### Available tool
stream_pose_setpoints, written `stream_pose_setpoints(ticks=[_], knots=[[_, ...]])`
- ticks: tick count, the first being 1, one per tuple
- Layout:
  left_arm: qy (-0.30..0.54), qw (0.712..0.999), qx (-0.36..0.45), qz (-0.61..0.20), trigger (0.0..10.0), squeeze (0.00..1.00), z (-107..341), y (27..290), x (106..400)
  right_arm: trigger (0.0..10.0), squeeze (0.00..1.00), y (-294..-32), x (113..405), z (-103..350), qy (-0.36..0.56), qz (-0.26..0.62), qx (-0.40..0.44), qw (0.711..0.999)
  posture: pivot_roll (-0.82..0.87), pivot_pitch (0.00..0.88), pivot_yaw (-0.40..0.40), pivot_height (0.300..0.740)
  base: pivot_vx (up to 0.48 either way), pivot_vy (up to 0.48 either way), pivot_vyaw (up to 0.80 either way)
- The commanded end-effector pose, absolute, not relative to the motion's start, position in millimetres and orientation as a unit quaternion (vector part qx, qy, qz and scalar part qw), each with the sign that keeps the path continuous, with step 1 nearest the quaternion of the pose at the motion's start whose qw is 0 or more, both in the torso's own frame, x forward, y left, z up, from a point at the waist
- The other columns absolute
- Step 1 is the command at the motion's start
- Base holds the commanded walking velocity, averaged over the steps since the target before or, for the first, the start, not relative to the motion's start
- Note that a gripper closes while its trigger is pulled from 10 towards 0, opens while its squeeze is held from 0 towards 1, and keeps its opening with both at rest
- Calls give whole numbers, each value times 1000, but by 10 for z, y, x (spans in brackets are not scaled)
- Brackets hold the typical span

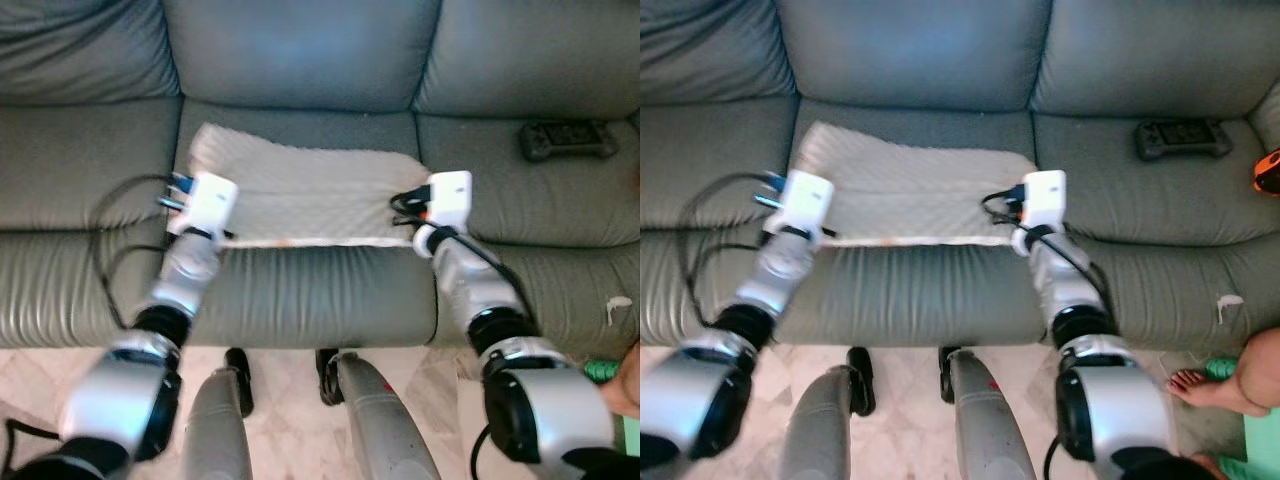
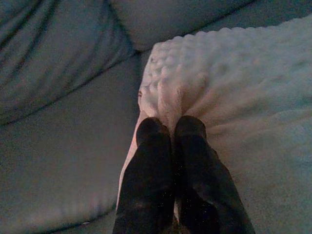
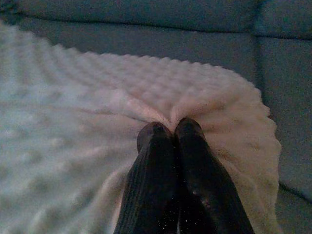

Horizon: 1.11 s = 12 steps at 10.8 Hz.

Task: Move the pillow to the sofa

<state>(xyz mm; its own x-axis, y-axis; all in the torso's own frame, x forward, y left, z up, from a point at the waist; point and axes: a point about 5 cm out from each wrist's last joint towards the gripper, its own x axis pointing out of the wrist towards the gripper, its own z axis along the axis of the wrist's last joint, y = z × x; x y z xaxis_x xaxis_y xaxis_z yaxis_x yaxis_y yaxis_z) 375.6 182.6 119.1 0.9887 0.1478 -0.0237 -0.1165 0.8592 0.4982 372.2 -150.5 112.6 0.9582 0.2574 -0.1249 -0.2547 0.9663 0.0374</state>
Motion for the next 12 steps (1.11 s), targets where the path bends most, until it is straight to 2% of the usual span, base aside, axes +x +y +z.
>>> stream_pose_setpoints(ticks=[1,4,5,6,12], knots=[[56,956,267,106,10000,0,1094,2027,3692,10000,0,-1604,3634,968,82,119,4,990,-109,465,-71,740,0,0,0],[69,959,256,106,10000,0,1031,2034,3670,10000,0,-1623,3653,965,87,110,-15,990,-102,464,-78,740,0,0,0],[74,961,250,89,10000,792,992,1985,3660,10000,1000,-1669,3663,968,91,92,-19,991,-103,463,-78,740,0,0,0],[75,965,237,83,10000,1000,967,1951,3649,10000,1000,-1695,3672,990,84,83,-17,993,-101,460,-78,740,0,0,0],[63,969,222,85,10000,1000,977,1924,3643,10000,1000,-1621,3701,1075,50,72,17,996,-81,425,-72,740,0,0,0]])
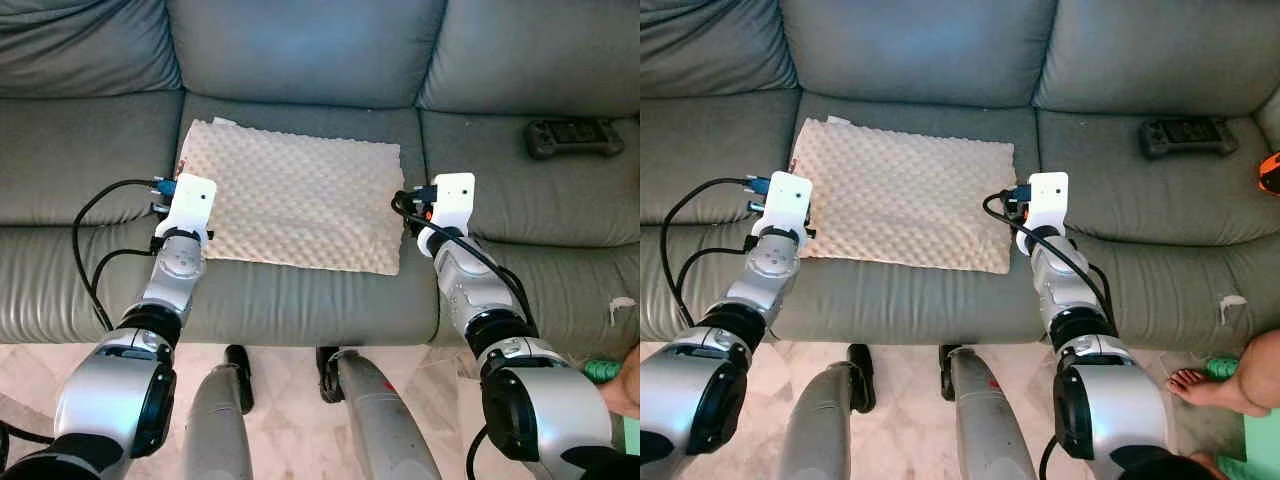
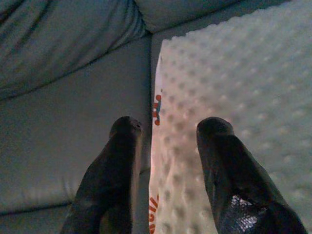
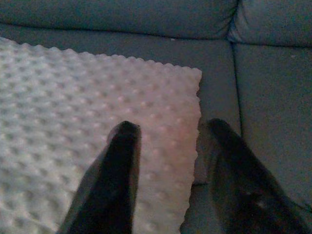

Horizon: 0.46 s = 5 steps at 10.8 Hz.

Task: Move the pillow to the sofa

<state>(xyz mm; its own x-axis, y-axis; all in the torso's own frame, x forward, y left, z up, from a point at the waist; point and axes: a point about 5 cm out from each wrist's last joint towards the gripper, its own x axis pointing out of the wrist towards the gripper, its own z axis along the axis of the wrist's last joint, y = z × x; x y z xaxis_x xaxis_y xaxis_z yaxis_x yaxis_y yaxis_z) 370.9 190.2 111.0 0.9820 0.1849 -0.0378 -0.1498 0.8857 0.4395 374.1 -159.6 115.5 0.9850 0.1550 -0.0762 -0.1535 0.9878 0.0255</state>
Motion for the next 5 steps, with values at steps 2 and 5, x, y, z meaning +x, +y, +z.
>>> stream_pose_setpoints(ticks=[2,5], knots=[[6,973,220,74,10000,1000,1001,1807,3568,10000,1000,-1483,3645,1056,35,96,24,994,-72,367,-68,740,0,0,0],[-30,979,196,56,10000,1000,962,1728,3340,10000,1000,-1333,3502,952,30,117,43,992,-43,334,-68,740,0,0,0]])
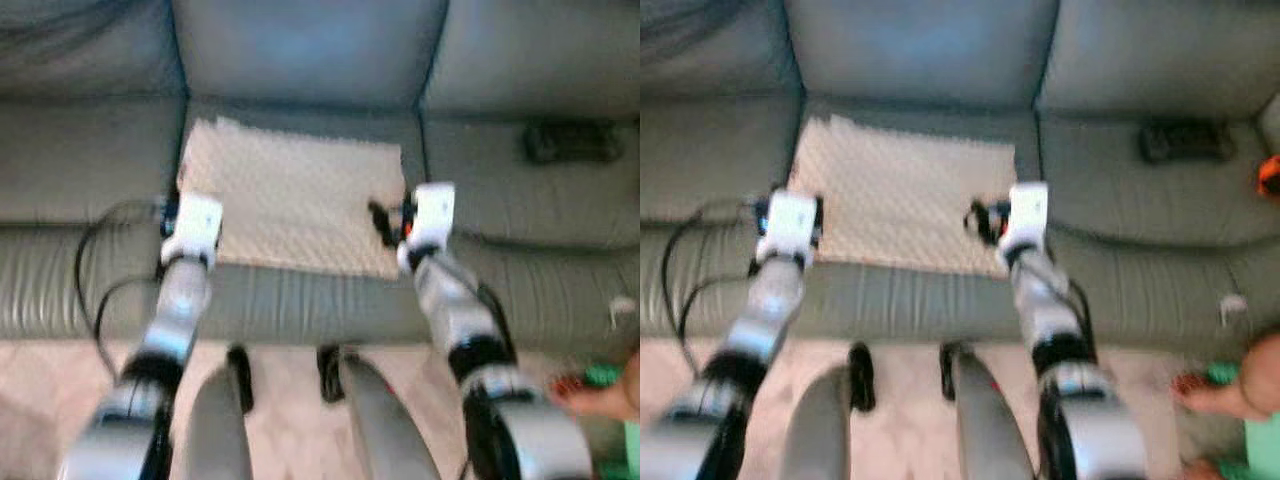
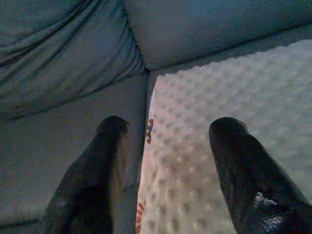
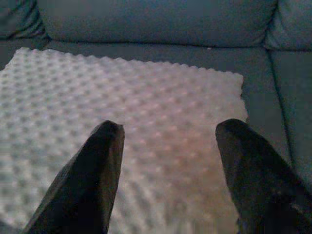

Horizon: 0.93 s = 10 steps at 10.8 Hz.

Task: Move the pillow to the sofa

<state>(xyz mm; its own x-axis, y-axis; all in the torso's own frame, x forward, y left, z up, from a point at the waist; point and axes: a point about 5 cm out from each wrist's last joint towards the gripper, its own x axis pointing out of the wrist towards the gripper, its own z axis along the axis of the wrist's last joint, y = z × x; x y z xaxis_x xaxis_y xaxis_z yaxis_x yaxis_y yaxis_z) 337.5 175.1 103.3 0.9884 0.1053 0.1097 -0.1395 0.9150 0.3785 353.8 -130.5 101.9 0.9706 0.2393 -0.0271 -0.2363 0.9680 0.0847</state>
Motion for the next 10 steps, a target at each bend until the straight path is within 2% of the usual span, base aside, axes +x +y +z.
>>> stream_pose_setpoints(ticks=[1,3,4,5,6,8,9,10], knots=[[-34,980,188,53,10000,1000,959,1729,3265,10000,1000,-1331,3452,929,28,111,47,992,-34,316,-68,740,0,0,0],[-57,987,149,35,10000,1000,1012,1757,2980,10000,1000,-1532,3213,843,14,95,1,995,-17,252,-64,740,0,0,0],[-50,988,148,8,10000,1000,925,1741,2780,10000,1000,-1718,3034,764,17,72,-11,997,-9,198,-61,740,0,0,0],[-4,993,116,6,10000,1000,730,1748,2652,10000,1000,-1776,2901,685,21,66,-14,998,3,130,-61,740,0,0,0],[17,994,106,3,10000,1000,646,1747,2577,10000,1000,-1806,2815,639,26,55,-13,998,7,118,-60,740,0,0,0],[9,994,110,-10,10000,1000,722,1733,2514,10000,1000,-1813,2646,606,28,18,3,999,2,18,-41,740,0,0,0],[8,994,110,-4,10000,1000,735,1729,2488,10000,1000,-1787,2600,619,27,16,5,999,-3,10,-38,740,0,0,0],[21,995,98,2,10000,39,703,1714,2460,10000,12,-1753,2556,625,27,26,0,999,-13,0,-39,740,0,0,0]])
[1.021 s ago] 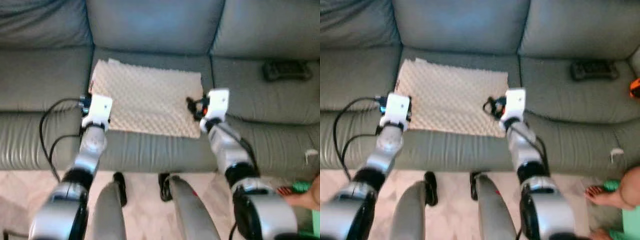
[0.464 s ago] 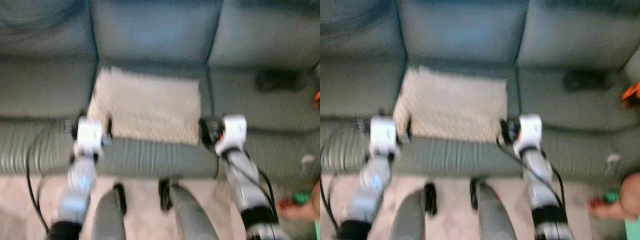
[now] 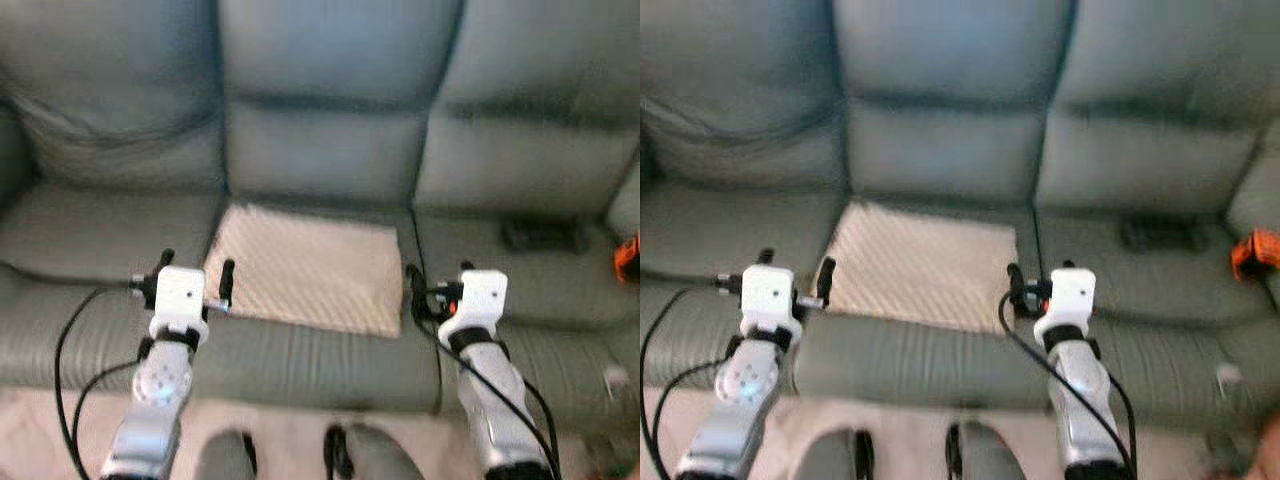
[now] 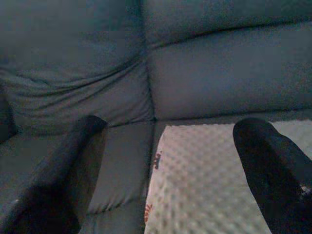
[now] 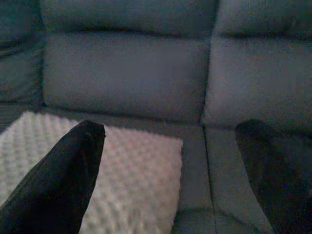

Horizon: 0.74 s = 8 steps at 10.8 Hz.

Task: Move the pillow to the sofa

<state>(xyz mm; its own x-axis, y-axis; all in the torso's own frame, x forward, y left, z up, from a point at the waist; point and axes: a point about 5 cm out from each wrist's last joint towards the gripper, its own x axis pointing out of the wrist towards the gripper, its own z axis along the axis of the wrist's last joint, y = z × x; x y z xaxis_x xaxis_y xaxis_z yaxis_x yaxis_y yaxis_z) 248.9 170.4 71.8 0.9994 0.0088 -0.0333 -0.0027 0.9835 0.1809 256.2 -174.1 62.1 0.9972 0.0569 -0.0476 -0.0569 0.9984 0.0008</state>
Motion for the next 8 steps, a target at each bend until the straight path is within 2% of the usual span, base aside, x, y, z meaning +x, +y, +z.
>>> stream_pose_setpoints(ticks=[1,3,5,6,8], knots=[[40,997,65,-2,10000,0,666,1676,2465,10000,0,-1699,2541,645,23,49,-12,998,-20,0,-46,740,0,0,800],[43,997,45,-34,10000,0,676,1511,2521,10000,0,-1627,2540,695,22,67,4,997,-31,4,-48,740,0,0,800],[19,994,67,-79,10000,0,779,1351,2551,10000,0,-1587,2507,652,41,78,21,996,-8,0,-67,740,0,0,800],[23,996,59,-66,10000,0,788,1368,2579,10000,0,-1500,2525,665,40,101,16,994,-7,2,-72,740,0,0,800],[27,997,48,-53,10000,0,781,1343,2601,10000,0,-1521,2612,702,42,104,19,994,-2,16,-76,740,0,480,800]])
